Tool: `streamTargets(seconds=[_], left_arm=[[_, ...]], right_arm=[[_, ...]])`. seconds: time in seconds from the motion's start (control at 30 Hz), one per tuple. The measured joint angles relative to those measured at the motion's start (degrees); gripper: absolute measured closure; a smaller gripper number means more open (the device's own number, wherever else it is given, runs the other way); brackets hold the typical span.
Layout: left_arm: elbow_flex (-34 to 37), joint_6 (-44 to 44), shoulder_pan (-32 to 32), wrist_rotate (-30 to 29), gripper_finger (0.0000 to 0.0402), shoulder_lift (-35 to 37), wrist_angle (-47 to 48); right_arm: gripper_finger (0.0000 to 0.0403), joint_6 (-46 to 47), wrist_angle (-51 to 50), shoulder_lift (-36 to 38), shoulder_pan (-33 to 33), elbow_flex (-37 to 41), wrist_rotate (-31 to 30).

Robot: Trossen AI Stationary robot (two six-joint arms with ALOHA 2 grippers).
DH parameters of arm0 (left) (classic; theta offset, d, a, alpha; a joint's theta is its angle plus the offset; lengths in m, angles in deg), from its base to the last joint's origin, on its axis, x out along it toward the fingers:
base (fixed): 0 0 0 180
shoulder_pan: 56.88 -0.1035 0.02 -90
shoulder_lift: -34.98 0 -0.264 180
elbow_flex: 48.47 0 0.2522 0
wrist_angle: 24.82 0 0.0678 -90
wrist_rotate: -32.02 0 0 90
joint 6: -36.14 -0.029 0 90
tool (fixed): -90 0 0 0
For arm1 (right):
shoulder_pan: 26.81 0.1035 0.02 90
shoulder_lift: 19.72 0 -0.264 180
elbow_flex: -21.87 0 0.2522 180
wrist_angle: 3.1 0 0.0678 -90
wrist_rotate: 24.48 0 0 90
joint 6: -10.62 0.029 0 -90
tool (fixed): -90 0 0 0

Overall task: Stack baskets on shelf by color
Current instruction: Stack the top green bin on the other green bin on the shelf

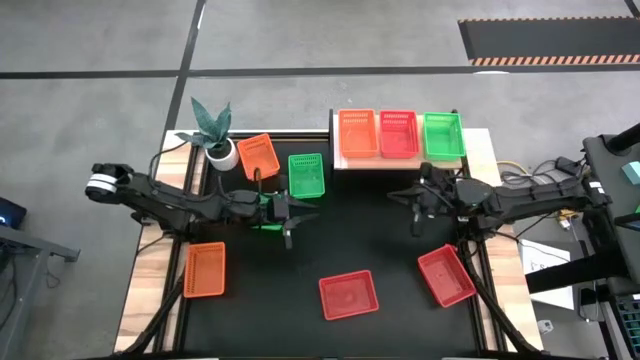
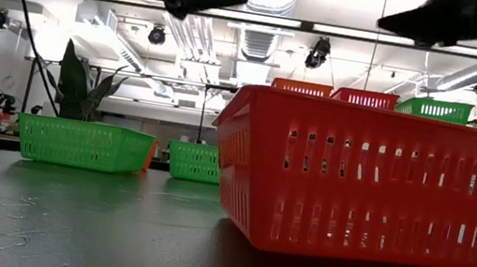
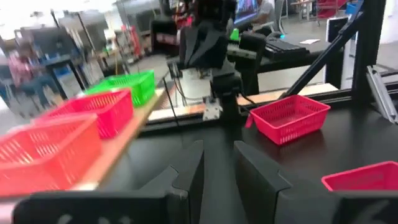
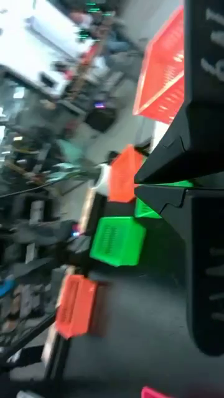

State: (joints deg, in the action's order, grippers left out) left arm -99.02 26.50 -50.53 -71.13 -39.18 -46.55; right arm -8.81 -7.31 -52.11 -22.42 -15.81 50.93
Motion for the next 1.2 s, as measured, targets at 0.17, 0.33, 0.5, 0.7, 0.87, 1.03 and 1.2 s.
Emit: streamTargets(seconds=[0.17,0.33,0.5,0.7,0.87,1.03,1.2], left_arm=[[-1.1,4.4,0.0,-1.0,0.0331,-3.2,0.0],[-4.3,5.1,0.2,-4.9,0.0331,-6.4,4.2],[-12.6,11.3,-0.5,-6.8,0.0331,-8.2,28.5],[-23.9,16.8,-4.3,-6.7,0.0330,-12.0,61.3],[-26.0,12.0,-10.4,0.7,0.0303,-14.8,66.4],[-25.8,9.0,-14.4,4.6,0.0255,-16.7,66.0],[-25.7,6.1,-15.4,4.4,0.0226,-18.8,63.3]], right_arm=[[0.0394,-4.5,1.0,8.3,0.0,3.5,1.6],[0.0394,-3.5,-2.2,15.1,0.0,4.9,1.6],[0.0394,-1.3,-9.9,18.7,0.0,3.5,1.5],[0.0394,0.4,-14.6,20.8,0.0,2.0,1.5],[0.0394,0.2,-15.9,21.4,0.0,1.9,1.6],[0.0394,0.4,-16.2,21.5,0.0,1.8,1.5],[0.0394,0.9,-16.3,21.5,0.0,1.8,1.6]])
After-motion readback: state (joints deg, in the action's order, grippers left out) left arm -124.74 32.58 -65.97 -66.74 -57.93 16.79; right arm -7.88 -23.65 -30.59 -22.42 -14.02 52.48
